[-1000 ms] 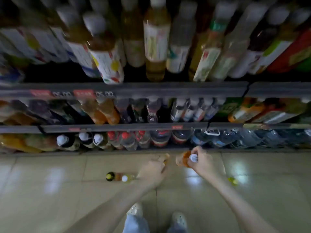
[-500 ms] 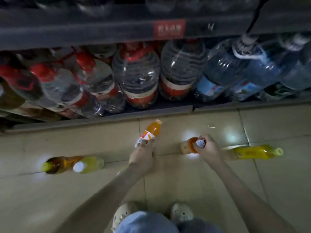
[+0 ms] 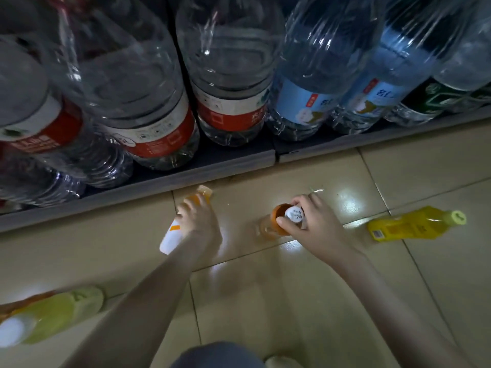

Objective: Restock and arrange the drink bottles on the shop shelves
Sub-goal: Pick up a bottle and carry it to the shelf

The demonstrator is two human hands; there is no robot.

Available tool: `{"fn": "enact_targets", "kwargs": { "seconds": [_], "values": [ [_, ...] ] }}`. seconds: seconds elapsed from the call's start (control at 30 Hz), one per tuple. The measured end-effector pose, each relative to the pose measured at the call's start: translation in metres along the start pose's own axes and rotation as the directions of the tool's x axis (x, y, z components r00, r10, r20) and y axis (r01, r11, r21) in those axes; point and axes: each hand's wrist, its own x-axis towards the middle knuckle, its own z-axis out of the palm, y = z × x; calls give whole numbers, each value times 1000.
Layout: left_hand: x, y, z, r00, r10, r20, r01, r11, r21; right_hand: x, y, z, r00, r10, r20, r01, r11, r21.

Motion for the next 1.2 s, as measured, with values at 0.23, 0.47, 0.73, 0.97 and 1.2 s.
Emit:
{"fn": "enact_targets", "kwargs": {
  "seconds": [0.23,0.47,0.73,0.97,1.2],
  "values": [
    [8,-47,5,978,-132,163,159,973,-169,-1,-30,-1,898,-386,-210,352,918,-182],
    [-47,-37,10,930,354,97,-277,851,-446,-6,-78,32,940,-335,68,336,942,-8],
    [-71,-54,4,867,492,76,-346,705,-620,-4,-90,58,892,-253,375,324,936,-138],
    [-90,-100,-73,813,569,125,-417,719,-557,-19,-114,41,835,-66,546,277,909,-313],
    [-178,-138,-245,930,337,-147,-318,535,-783,-25,-276,-116,966,-124,225,78,976,203]
  ]
}}
